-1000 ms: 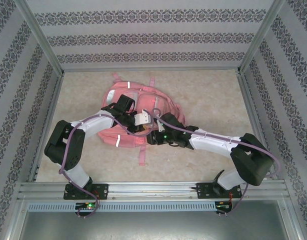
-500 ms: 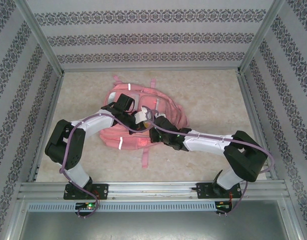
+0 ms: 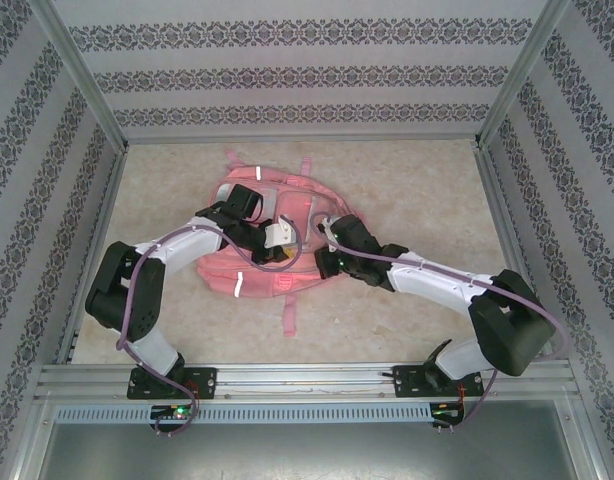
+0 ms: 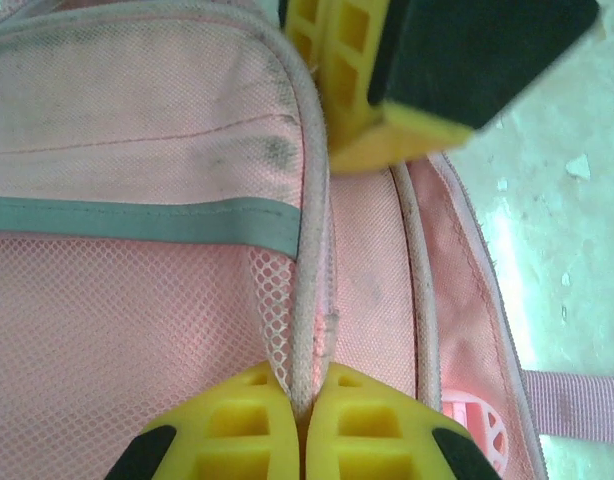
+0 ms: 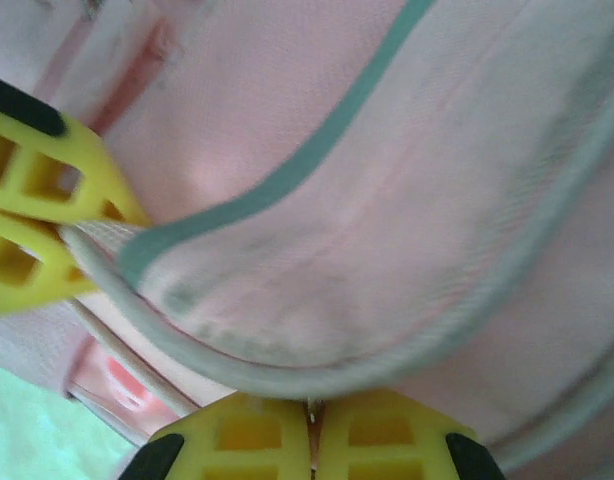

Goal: Pack the student bag

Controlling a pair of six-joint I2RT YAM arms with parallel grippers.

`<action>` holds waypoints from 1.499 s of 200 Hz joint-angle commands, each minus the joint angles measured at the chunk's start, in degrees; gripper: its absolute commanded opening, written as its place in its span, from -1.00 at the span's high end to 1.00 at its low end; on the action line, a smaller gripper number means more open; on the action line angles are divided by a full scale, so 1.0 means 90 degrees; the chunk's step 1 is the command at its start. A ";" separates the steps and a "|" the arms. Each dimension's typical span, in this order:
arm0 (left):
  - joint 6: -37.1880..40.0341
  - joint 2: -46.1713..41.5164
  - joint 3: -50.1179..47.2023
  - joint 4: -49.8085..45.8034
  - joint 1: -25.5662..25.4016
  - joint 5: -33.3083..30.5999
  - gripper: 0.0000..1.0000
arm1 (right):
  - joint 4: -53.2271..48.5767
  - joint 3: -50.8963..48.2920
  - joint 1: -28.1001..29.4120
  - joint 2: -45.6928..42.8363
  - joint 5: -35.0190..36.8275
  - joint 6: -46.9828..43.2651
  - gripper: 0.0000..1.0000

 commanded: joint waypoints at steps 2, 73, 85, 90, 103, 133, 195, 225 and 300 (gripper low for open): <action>0.1308 -0.0157 0.0118 -0.1340 0.0299 0.0248 1.00 | -0.0708 0.0008 -0.0472 0.0060 0.0739 -0.1186 1.00; 0.0634 0.0174 0.0188 0.0431 0.1183 0.0380 0.74 | -0.0491 0.0396 0.0214 0.0526 -0.0280 -0.1103 1.00; -0.0046 0.0430 0.0402 0.0991 0.1302 -0.0004 0.63 | -0.0070 0.0370 0.0599 0.0543 -0.0515 -0.0892 1.00; -0.0309 0.0558 0.0515 0.1151 0.1366 -0.0087 0.46 | 0.0130 0.0375 0.0742 0.0573 -0.0579 -0.0759 1.00; -0.0829 0.0879 0.0830 0.1361 0.1540 -0.0075 0.19 | 0.0609 0.0499 0.1050 0.0735 -0.0690 -0.0443 1.00; 0.0068 0.0891 0.1130 0.0202 0.1621 0.0666 -0.15 | 0.0675 0.1320 0.1284 0.1513 -0.0837 -0.0060 1.00; 0.1544 -0.0440 -0.0471 0.0371 0.1183 0.0988 -0.48 | 0.0479 0.1309 0.1207 0.1554 -0.1059 -0.0290 1.00; 0.2277 -0.0296 -0.0177 -0.0215 0.0853 0.0959 -0.41 | 0.0551 0.1182 0.1156 0.1503 -0.1113 -0.0143 1.00; 0.3161 0.0381 0.0209 -0.1218 0.0813 0.0923 0.95 | 0.0507 0.0737 0.0822 0.1146 -0.1040 0.0154 1.00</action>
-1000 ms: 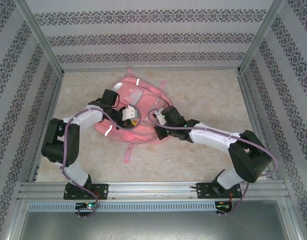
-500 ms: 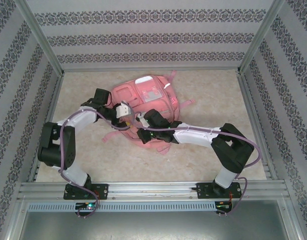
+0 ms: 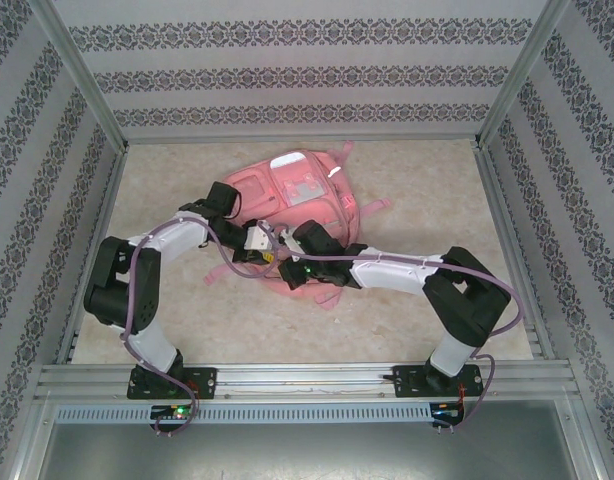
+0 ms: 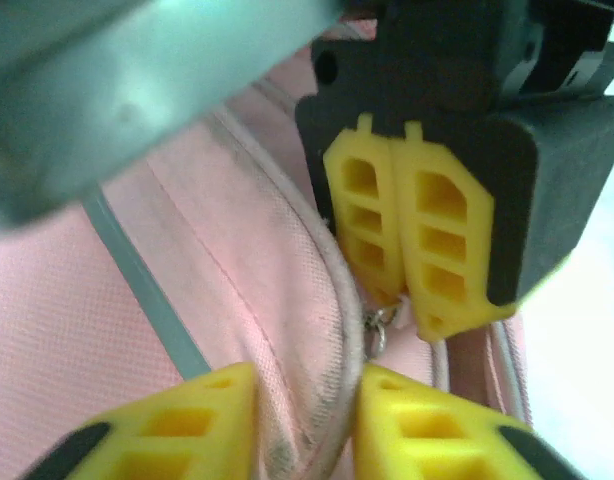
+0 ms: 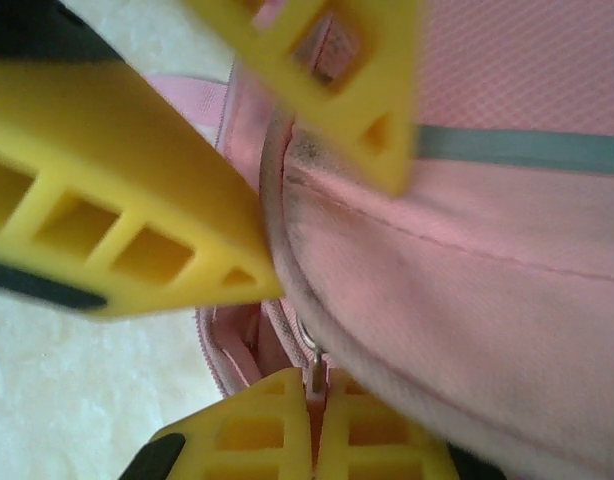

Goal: Pack the student bag

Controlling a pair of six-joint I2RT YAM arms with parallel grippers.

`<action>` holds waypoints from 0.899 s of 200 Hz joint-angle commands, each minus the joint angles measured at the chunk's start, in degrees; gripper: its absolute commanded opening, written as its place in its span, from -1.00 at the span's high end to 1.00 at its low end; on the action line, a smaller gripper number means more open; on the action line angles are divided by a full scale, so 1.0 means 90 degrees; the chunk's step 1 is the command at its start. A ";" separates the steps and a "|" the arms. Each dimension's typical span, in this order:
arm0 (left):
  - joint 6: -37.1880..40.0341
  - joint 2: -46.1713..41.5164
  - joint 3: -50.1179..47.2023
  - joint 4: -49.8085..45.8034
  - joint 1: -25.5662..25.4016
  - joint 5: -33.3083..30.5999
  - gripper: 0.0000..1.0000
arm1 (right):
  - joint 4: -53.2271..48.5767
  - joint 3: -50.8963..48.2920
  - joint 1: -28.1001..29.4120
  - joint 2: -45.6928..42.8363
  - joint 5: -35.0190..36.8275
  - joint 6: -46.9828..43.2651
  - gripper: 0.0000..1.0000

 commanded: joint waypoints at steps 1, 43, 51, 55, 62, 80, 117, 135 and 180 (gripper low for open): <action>0.0533 0.0149 0.0250 -0.0556 -0.0053 -0.0046 0.97 | -0.0073 -0.0198 -0.0194 -0.0379 -0.0234 0.0074 1.00; 0.0691 0.0133 0.0481 -0.0806 0.0042 -0.0079 1.00 | -0.0919 -0.0319 -0.0791 -0.0613 -0.0063 -0.0798 1.00; 0.0718 0.0098 0.0458 -0.0835 0.0070 -0.0067 1.00 | -0.1036 -0.0404 -0.1002 -0.0699 -0.0014 -0.0979 1.00; 0.0736 0.0065 0.0435 -0.0830 0.0082 -0.0063 1.00 | -0.1074 -0.0445 -0.1099 -0.0733 0.0018 -0.1035 1.00; 0.0752 0.0021 0.0379 -0.0802 0.0107 -0.0067 1.00 | -0.1148 -0.0509 -0.1312 -0.0793 0.0060 -0.1165 1.00; 0.0756 -0.0077 0.0247 -0.0718 0.0151 -0.0044 1.00 | -0.1309 -0.0554 -0.1767 -0.0843 0.0215 -0.1491 1.00; 0.0473 -0.0187 0.0101 -0.0499 0.0342 -0.0168 1.00 | -0.1293 -0.0283 -0.2598 -0.0549 0.0313 -0.1422 1.00; -0.0113 -0.0327 0.0001 0.0024 0.0717 -0.0040 1.00 | -0.1429 -0.0026 -0.2531 -0.0436 0.0241 -0.1649 1.00; -0.3471 -0.0006 0.0235 0.2189 0.1333 -0.2433 0.68 | -0.1439 0.0236 -0.1656 -0.0489 -0.0673 -0.2078 1.00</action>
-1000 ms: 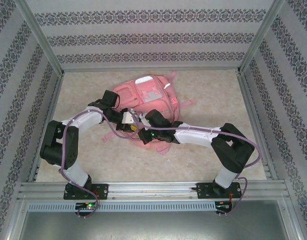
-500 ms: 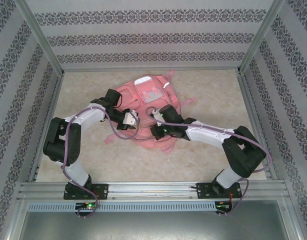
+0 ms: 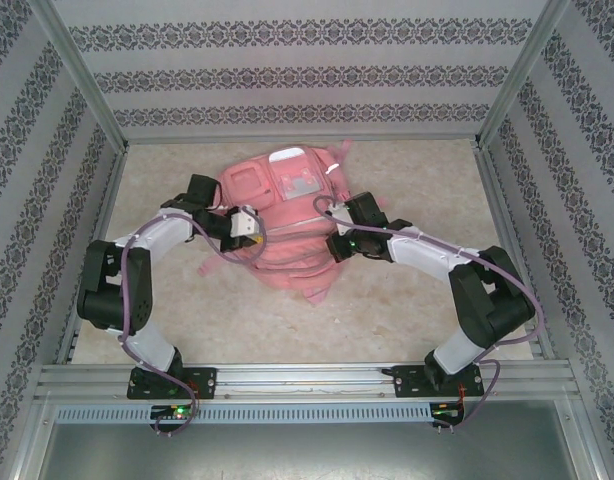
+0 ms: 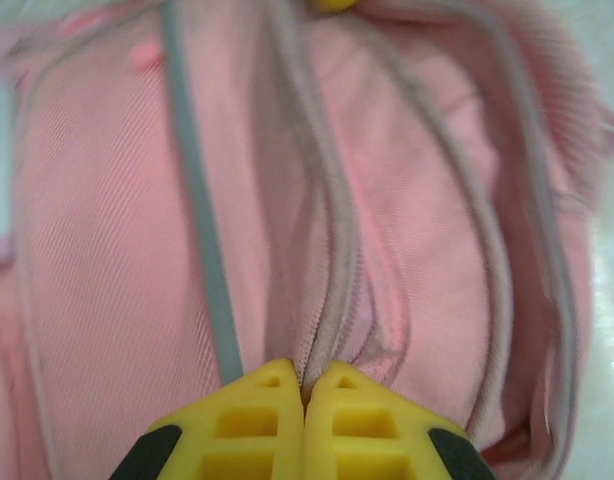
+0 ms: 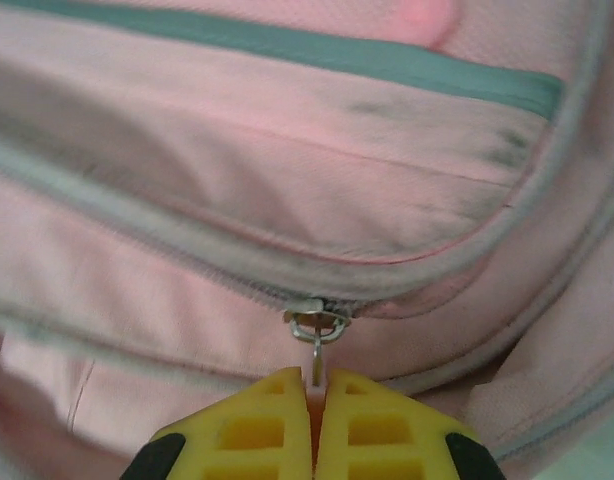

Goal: Pack the student bag

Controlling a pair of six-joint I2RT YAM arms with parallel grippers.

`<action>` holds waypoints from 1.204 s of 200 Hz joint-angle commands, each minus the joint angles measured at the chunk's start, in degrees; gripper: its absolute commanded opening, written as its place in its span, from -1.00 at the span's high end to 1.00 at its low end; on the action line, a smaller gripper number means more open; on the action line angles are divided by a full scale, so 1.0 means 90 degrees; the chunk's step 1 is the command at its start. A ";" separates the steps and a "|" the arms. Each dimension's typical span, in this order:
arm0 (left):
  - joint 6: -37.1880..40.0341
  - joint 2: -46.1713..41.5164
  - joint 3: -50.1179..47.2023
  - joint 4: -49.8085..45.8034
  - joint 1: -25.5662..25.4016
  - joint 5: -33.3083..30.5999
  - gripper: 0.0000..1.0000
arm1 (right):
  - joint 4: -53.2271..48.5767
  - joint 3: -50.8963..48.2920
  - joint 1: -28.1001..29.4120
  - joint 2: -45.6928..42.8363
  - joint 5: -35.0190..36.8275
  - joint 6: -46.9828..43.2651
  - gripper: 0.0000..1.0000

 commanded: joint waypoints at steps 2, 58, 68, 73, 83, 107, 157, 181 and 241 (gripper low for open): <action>-0.2453 0.0216 0.0231 0.1611 0.0429 -0.1983 0.66 | -0.0277 0.0243 0.0453 0.0002 -0.0453 -0.0326 1.00; -0.1840 -0.0443 -0.0409 0.1616 0.0481 0.0935 -0.40 | -0.0277 0.0964 0.1054 0.0379 -0.0697 -0.0062 1.00; -0.1382 -0.0556 -0.0555 0.1483 0.0405 0.1445 -0.43 | -0.0310 0.1008 0.1058 0.0421 -0.0763 -0.0084 1.00; -0.1255 -0.0579 -0.0570 0.1395 0.0335 0.1485 -0.44 | -0.0315 0.1017 0.1059 0.0431 -0.0780 -0.0095 1.00; -0.0723 -0.0553 -0.0455 0.0856 0.0165 0.1430 -0.44 | -0.0337 0.1009 0.1054 0.0426 -0.0804 -0.0135 1.00; 0.0637 -0.0213 0.0269 -0.0784 -0.0345 0.0827 -0.42 | -0.0323 0.0935 0.1057 0.0369 -0.0984 -0.0131 1.00; 0.0789 0.0506 0.0689 -0.0539 -0.0998 0.0245 -0.32 | 0.0054 0.0678 0.1136 0.0285 -0.1294 0.0193 1.00; 0.0792 0.0730 0.0623 -0.0303 -0.1117 0.0053 -0.18 | 0.0120 0.0550 0.1133 0.0223 -0.1266 0.0299 1.00; 0.1100 0.0602 0.0810 -0.0930 -0.1184 -0.0242 1.00 | -0.0286 0.0203 0.0881 -0.0111 -0.0780 -0.0053 1.00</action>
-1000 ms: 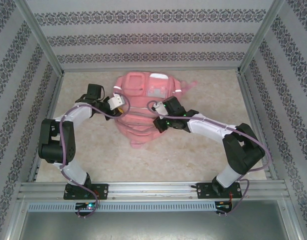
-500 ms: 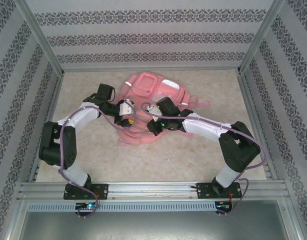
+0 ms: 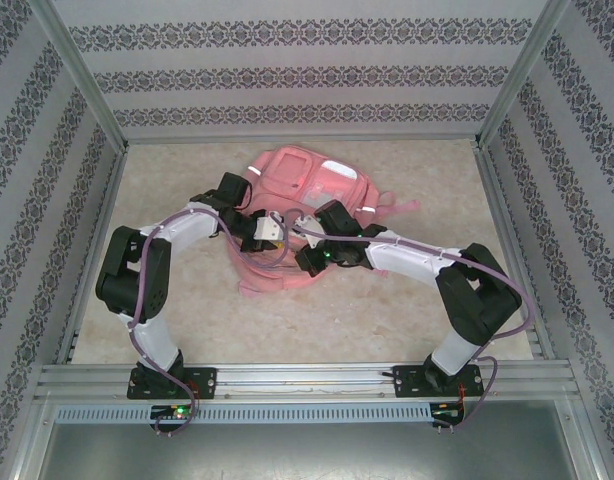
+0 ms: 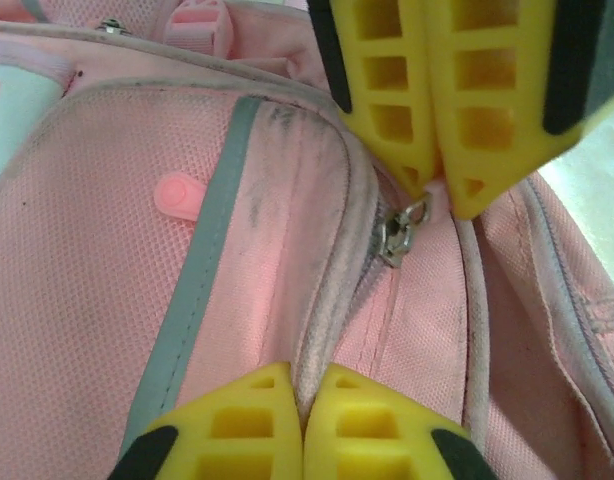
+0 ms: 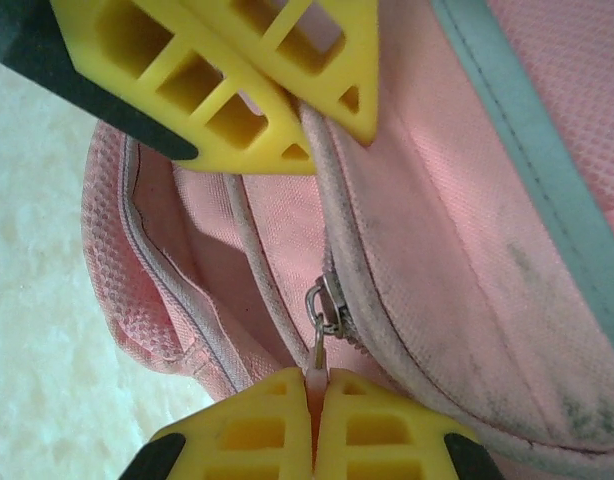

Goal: Pack the student bag

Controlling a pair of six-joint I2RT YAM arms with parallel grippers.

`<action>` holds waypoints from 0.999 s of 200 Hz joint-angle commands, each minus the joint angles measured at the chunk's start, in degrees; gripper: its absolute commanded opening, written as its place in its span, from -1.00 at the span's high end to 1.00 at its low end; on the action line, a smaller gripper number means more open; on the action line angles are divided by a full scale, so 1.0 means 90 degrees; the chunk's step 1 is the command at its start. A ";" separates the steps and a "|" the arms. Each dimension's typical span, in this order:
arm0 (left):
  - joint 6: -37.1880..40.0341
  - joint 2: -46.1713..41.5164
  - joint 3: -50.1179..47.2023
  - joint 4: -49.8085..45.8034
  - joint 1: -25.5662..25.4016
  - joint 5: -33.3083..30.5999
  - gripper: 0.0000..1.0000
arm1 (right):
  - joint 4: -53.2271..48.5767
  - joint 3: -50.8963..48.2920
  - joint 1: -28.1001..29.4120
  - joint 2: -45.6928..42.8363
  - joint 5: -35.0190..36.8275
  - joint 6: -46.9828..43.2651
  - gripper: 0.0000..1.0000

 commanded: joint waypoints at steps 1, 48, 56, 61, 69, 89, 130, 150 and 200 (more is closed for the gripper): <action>0.0377 -0.0151 0.0099 -0.0565 -0.0035 -0.0077 1.00 | -0.0274 -0.0167 -0.0174 -0.0402 0.0084 -0.0315 1.00; 0.0695 -0.0937 -0.0695 0.0174 -0.0022 0.0235 1.00 | -0.0795 -0.0280 -0.1044 -0.0602 0.1072 -0.1833 1.00; 0.0773 -0.0948 -0.0747 0.0166 -0.0006 0.0256 1.00 | -0.0810 -0.0260 -0.1223 -0.0565 0.1144 -0.2040 1.00; 0.0818 -0.0941 -0.0766 0.0145 0.0004 0.0258 1.00 | -0.0816 -0.0228 -0.1328 -0.0530 0.1205 -0.2105 1.00; 0.0885 -0.0903 -0.0799 0.0092 0.0026 0.0279 1.00 | -0.0848 -0.0161 -0.1495 -0.0453 0.1278 -0.2218 1.00; 0.1109 -0.0837 -0.0865 -0.0111 0.0045 0.0327 1.00 | -0.0756 -0.0006 -0.1747 -0.0280 0.1841 -0.2448 0.92; 0.1301 -0.0962 -0.1105 -0.0162 0.0045 0.0449 1.00 | -0.0590 0.0317 -0.1997 0.0337 0.2021 -0.2724 0.90; 0.1163 -0.1039 -0.1109 -0.0207 0.0045 0.0256 1.00 | -0.0779 0.0382 -0.2016 0.0413 0.1618 -0.3093 0.92; -0.0451 -0.1082 -0.1323 0.1044 0.0045 0.0109 1.00 | -0.1536 0.0160 -0.1604 -0.0434 -0.0718 -0.4180 1.00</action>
